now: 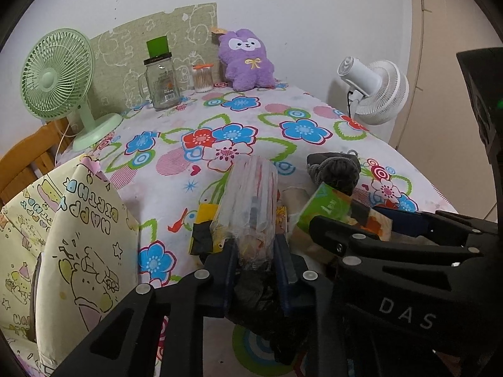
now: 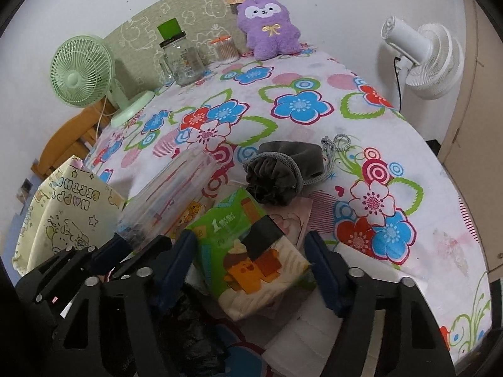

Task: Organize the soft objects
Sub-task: 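Close the left tool on the clear straw bag while the right tool grasps the green snack packet, then carry the straw bag with the left tool while the right tool carries the packet to the box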

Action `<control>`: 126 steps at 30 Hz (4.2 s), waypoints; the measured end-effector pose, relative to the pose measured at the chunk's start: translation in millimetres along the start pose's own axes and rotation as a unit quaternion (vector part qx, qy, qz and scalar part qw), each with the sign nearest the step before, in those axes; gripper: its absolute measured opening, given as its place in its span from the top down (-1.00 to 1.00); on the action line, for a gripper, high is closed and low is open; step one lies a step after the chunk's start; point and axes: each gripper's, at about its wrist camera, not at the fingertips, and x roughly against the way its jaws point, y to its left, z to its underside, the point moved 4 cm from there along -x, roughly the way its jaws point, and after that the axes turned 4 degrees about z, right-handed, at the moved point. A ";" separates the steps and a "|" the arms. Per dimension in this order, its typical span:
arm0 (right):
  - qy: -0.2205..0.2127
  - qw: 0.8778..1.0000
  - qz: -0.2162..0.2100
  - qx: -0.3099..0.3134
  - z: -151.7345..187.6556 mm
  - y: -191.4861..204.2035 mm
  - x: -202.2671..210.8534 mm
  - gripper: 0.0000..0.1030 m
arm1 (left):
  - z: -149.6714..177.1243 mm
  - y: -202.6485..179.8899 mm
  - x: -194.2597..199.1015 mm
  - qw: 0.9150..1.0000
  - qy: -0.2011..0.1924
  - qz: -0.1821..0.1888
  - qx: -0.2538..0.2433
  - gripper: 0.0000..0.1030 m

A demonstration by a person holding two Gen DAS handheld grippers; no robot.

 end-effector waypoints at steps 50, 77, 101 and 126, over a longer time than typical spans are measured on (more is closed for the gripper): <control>-0.093 0.993 0.059 0.036 -33.4 33.3 99.8 0.21 | -39.8 1.6 86.0 0.997 -0.078 0.002 0.010 0.64; -0.112 0.989 0.047 0.085 -41.8 104.6 129.0 0.22 | -39.9 53.7 136.2 0.994 -0.099 -0.031 0.032 0.64; -0.081 0.986 0.006 0.149 -30.3 191.1 105.1 0.22 | -9.9 125.6 150.9 0.991 -0.075 -0.078 0.073 0.64; -0.026 0.980 -0.025 0.193 -20.3 246.2 48.5 0.23 | 32.8 182.9 121.8 0.987 -0.008 -0.108 0.120 0.63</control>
